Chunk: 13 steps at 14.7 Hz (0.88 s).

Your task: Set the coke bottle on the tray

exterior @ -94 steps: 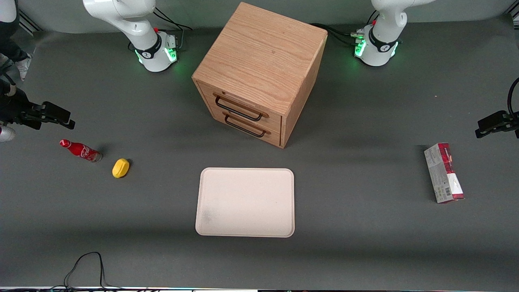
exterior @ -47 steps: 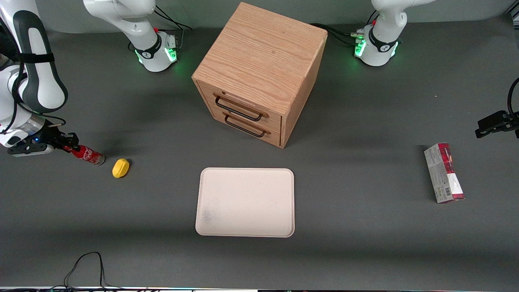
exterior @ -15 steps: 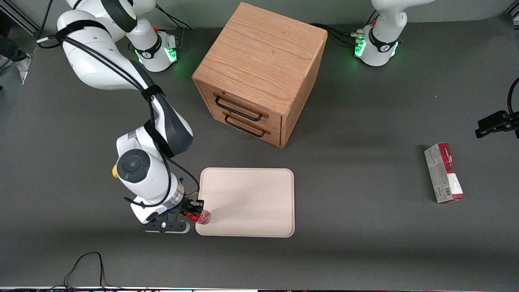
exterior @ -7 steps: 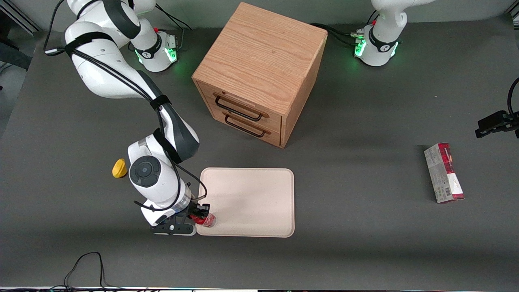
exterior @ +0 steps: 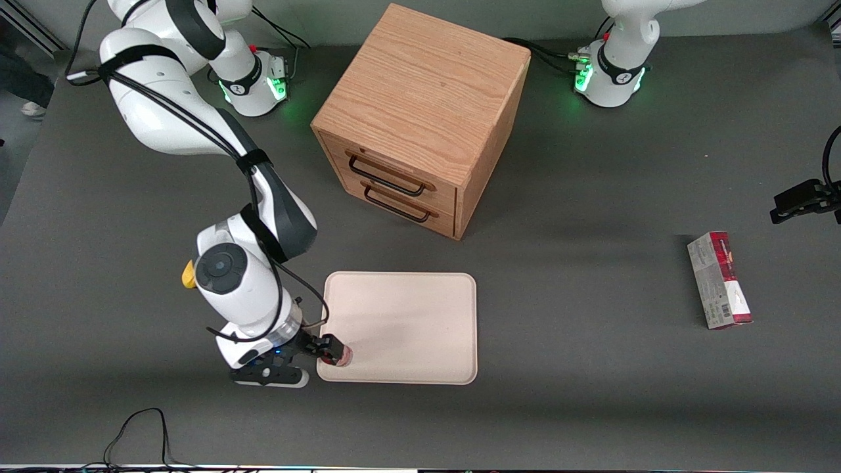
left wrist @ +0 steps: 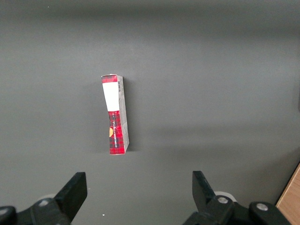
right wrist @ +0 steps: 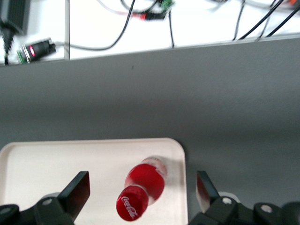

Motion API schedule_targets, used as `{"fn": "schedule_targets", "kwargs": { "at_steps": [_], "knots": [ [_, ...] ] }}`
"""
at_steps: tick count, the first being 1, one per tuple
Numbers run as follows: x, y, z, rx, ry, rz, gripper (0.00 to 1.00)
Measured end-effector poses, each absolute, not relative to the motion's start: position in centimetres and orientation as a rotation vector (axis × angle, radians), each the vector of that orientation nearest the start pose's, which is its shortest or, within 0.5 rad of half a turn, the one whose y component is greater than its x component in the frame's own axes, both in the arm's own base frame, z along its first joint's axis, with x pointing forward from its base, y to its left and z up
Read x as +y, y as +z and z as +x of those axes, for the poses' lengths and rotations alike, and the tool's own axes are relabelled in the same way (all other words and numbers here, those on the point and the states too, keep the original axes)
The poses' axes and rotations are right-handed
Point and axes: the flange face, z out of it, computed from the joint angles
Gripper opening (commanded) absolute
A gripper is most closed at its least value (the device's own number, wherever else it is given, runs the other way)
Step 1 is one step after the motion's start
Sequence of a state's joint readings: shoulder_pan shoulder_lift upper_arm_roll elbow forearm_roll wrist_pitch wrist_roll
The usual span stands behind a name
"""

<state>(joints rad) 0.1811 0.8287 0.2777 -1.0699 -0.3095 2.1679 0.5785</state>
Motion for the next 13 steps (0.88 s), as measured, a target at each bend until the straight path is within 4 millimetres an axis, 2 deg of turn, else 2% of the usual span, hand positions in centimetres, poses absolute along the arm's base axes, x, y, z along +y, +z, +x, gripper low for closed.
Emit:
{"fn": "schedule_targets", "kwargs": {
  "at_steps": [2,4,7,10,12,13],
  "knots": [
    [24.7,41.6,74.0,0.173,-0.459,-3.086,1.0],
    [21.8,45.8,72.5,0.121,-0.428,-3.114,1.0],
    [15.1,50.5,69.1,0.01,-0.287,-3.165,1.0],
    [7.4,55.6,64.5,0.002,-0.19,-3.132,1.0],
    [2.3,58.9,60.2,0.055,-0.147,-3.109,1.0],
    [0.5,60.1,58.0,0.082,-0.132,-3.098,1.0]
  ]
}}
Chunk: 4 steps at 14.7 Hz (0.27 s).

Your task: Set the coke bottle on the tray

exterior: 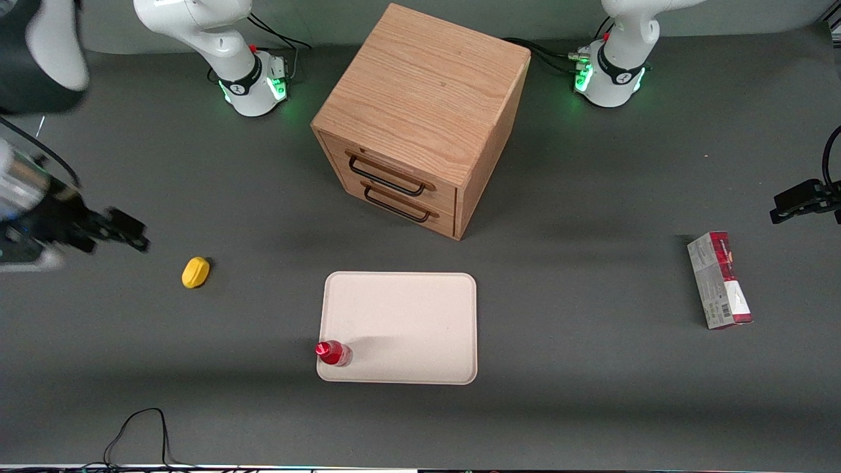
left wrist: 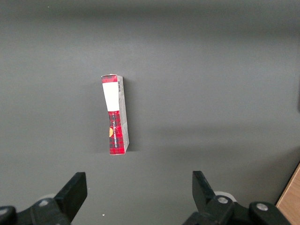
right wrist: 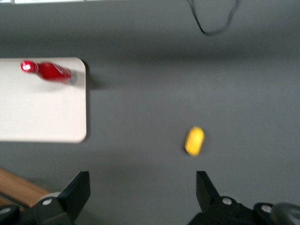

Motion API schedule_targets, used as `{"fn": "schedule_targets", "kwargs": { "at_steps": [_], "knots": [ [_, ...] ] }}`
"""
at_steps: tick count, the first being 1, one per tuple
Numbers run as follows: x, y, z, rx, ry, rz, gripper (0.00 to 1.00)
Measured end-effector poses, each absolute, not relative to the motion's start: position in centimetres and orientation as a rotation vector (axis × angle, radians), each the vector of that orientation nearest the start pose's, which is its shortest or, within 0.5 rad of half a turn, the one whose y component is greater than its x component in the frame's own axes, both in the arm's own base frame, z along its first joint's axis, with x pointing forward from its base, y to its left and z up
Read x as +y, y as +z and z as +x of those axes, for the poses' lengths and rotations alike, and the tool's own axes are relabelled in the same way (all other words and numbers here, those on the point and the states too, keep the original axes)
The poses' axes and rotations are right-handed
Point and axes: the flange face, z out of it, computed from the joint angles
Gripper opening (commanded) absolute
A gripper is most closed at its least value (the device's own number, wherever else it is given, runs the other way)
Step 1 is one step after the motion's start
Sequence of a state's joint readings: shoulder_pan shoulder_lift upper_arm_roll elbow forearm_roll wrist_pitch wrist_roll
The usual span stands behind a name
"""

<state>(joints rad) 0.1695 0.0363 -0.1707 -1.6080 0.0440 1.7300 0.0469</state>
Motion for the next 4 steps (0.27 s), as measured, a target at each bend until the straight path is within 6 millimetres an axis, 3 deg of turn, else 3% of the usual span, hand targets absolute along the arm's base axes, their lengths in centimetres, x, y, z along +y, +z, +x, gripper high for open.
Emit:
{"fn": "schedule_targets", "kwargs": {
  "at_steps": [2,4],
  "knots": [
    [-0.9,61.4,54.4,0.104,-0.103,-3.08,1.0],
    [-0.7,61.4,52.8,0.094,-0.082,-3.072,1.0]
  ]
}}
